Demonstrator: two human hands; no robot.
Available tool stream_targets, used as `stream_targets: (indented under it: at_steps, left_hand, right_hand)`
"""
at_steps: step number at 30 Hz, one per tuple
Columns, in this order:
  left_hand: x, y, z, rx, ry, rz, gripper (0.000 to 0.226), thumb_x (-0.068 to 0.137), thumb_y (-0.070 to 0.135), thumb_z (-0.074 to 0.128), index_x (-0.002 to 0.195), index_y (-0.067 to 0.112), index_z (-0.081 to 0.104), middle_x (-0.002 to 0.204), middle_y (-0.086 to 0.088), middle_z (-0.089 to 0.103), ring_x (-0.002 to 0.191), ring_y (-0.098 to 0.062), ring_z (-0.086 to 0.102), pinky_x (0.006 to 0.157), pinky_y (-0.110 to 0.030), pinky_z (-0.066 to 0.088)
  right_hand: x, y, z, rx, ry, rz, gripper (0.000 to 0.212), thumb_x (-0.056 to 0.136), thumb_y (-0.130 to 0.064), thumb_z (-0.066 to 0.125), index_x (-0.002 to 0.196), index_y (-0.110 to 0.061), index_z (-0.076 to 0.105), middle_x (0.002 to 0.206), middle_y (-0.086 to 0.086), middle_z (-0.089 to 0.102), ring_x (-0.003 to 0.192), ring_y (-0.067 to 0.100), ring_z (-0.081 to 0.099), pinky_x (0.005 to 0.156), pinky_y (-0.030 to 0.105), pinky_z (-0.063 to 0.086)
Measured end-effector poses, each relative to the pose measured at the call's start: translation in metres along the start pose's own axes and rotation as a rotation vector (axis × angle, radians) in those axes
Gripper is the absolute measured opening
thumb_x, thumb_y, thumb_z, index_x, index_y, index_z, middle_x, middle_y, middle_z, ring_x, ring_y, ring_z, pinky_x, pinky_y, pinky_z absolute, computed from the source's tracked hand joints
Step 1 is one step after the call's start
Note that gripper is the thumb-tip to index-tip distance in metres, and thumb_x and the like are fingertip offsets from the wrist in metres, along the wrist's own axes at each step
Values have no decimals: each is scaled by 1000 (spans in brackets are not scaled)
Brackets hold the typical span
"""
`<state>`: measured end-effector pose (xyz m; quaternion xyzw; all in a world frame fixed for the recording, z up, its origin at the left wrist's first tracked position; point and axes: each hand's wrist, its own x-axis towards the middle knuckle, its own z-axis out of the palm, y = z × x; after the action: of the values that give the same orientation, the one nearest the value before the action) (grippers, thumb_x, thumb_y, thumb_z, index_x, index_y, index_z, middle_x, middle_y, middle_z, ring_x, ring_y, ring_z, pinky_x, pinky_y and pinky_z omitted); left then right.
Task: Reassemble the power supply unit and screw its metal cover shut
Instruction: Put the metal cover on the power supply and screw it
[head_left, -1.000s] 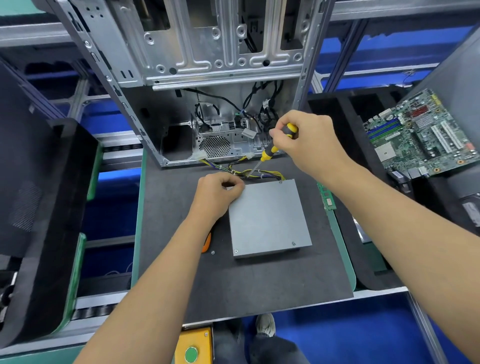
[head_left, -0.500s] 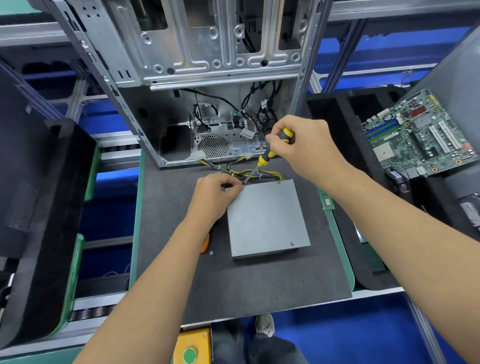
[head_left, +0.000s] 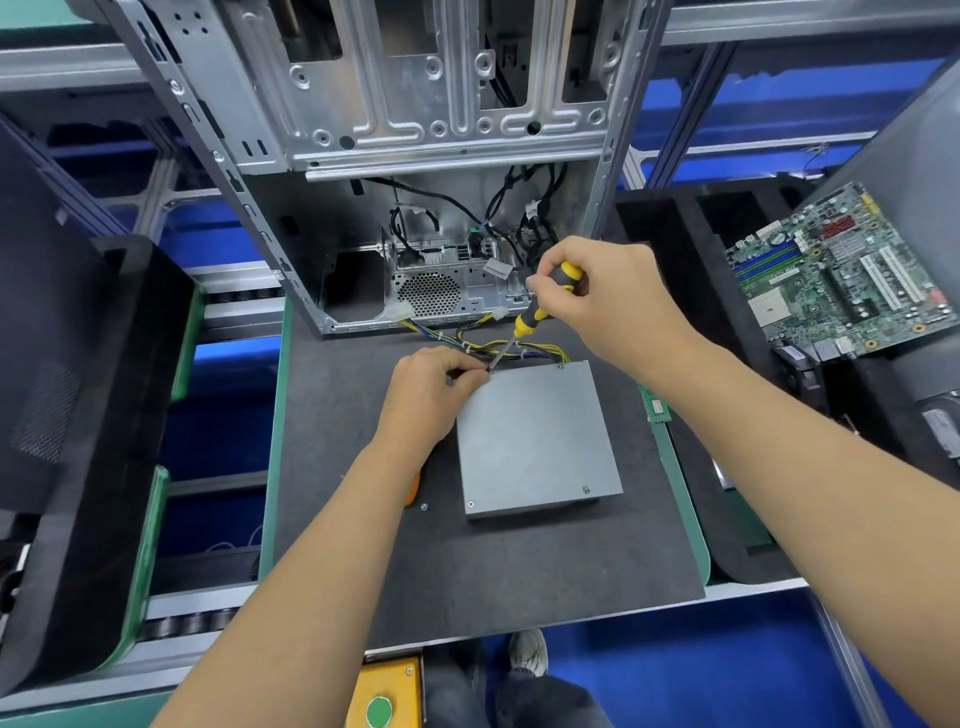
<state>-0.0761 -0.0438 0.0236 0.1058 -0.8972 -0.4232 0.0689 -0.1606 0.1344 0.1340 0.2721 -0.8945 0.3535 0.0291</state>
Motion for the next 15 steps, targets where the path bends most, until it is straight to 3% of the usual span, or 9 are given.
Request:
stream_targets:
  at_steps: [7, 12, 15]
  left_hand:
    - [-1, -1, 1, 18, 20, 22, 8, 87, 20, 76, 93, 16, 79, 94, 3, 75, 93, -17, 62, 87, -39, 51]
    - [-1, -1, 3, 48, 34, 49, 6, 86, 19, 76, 91, 16, 78, 91, 4, 74, 91, -17, 62, 85, -40, 51]
    - [0, 0, 1, 74, 15, 78, 5, 87, 19, 76, 90, 16, 76, 90, 5, 72, 88, -17, 61, 83, -40, 51]
  right_hand:
    - [-2, -5, 1, 6, 28, -9, 19, 93, -30, 68, 90, -11, 69, 65, -6, 59, 60, 10, 55, 58, 10, 42]
    - [-4, -11, 3, 58, 33, 88, 29, 91, -37, 68, 90, -9, 67, 68, 7, 67, 67, 20, 66, 70, 38, 56]
    - [-5, -14, 4, 12, 11, 87, 29, 92, -40, 67, 91, -10, 67, 72, 5, 66, 73, 21, 65, 73, 42, 55]
